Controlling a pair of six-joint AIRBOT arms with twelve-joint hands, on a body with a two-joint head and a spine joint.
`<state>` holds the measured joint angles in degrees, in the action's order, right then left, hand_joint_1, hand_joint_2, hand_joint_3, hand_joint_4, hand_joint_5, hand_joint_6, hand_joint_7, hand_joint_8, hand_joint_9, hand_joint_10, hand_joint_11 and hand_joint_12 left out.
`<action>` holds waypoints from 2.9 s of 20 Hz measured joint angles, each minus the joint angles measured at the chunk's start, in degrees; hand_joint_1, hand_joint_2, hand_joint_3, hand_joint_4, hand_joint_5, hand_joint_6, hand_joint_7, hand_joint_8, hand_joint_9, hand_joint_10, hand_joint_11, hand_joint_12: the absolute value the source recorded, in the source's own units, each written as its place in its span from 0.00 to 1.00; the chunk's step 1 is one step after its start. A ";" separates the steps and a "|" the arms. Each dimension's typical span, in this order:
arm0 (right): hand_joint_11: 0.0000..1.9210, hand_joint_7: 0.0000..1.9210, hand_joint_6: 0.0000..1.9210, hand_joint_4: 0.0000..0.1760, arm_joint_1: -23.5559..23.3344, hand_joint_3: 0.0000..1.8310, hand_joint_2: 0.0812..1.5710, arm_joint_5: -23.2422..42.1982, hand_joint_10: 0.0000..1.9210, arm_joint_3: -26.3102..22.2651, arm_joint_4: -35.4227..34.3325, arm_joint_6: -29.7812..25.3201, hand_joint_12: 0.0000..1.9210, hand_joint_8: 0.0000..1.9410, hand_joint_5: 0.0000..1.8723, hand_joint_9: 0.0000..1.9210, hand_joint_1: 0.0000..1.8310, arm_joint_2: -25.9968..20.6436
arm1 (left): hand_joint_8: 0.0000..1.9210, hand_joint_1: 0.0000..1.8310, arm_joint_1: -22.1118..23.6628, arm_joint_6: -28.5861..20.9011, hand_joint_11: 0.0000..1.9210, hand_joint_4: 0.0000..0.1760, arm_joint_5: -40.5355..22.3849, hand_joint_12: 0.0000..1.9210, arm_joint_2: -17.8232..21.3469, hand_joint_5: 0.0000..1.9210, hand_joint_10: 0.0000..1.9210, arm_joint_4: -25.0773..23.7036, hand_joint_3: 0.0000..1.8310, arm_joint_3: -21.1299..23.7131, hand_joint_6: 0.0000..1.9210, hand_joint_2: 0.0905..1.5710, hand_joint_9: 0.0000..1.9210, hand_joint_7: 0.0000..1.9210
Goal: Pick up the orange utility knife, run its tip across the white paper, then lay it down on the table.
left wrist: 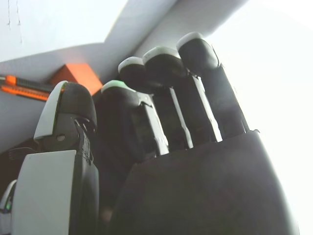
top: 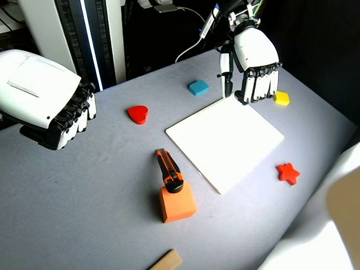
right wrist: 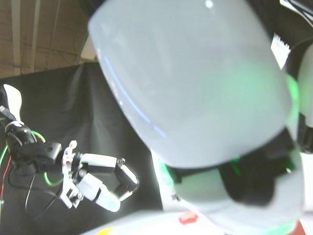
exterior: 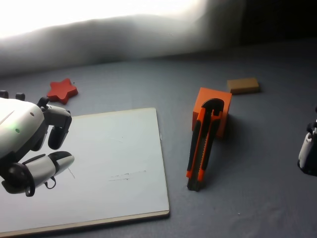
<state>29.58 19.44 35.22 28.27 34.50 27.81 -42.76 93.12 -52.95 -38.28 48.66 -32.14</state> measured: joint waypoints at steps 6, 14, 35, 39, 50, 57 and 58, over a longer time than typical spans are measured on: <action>0.00 0.09 0.05 0.13 0.02 0.00 0.74 0.33 0.27 0.00 0.04 0.33 0.66 0.00 0.08 0.01 0.04 0.28 | 0.00 0.16 -1.92 0.46 0.00 0.22 -2.56 0.62 -0.09 0.08 0.04 2.56 0.00 0.02 0.00 0.82 0.14 0.12; 0.00 0.02 0.01 0.00 -1.22 0.00 0.66 1.60 0.02 5.42 11.74 -1.49 0.04 0.00 0.02 0.00 0.27 6.29 | 0.00 0.12 -3.54 4.59 0.00 0.11 -8.00 0.31 -0.50 0.05 0.00 9.79 0.00 2.29 0.00 0.82 0.07 0.07; 0.00 0.00 0.00 0.00 -18.67 0.00 0.62 4.72 0.00 27.08 87.89 -67.80 0.00 0.00 0.00 0.00 0.59 30.71 | 0.00 0.03 -3.61 5.66 0.00 0.00 -14.45 0.00 -6.95 0.00 0.00 12.98 0.00 4.39 0.00 0.80 0.00 0.00; 0.00 0.00 0.00 0.00 -18.49 0.00 0.64 3.89 0.00 29.16 94.86 -74.29 0.00 0.00 0.00 0.00 0.56 34.25 | 0.00 0.04 -3.85 5.68 0.01 0.00 -14.95 0.01 -7.30 0.00 0.00 13.11 0.00 3.45 0.00 0.80 0.01 0.01; 0.00 0.00 0.00 0.00 -16.39 0.01 0.67 1.01 0.00 36.65 95.73 -75.17 0.00 0.00 0.00 0.00 0.57 43.21 | 0.00 0.06 -3.85 4.35 0.00 0.00 -15.80 0.01 -8.04 0.00 0.00 13.11 0.00 3.17 0.00 0.81 0.00 0.01; 0.00 0.00 0.00 0.00 -14.36 0.00 0.66 0.42 0.00 38.71 97.61 -75.19 0.00 0.00 0.00 0.00 0.59 45.92 | 0.00 0.04 -3.85 4.35 0.00 0.00 -16.11 0.00 -8.04 0.00 0.00 13.51 0.00 3.15 0.00 0.82 0.00 0.00; 0.00 0.00 0.00 0.00 -14.05 0.00 0.65 0.39 0.00 39.10 97.70 -75.21 0.00 0.00 0.00 0.00 0.59 46.40 | 0.00 0.04 -3.85 4.35 0.00 0.00 -16.11 0.00 -8.04 0.00 0.00 13.51 0.00 3.15 0.00 0.82 0.00 0.01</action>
<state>15.53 19.84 74.32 125.97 -40.71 74.22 -46.61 97.47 -69.06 -46.33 62.17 -28.99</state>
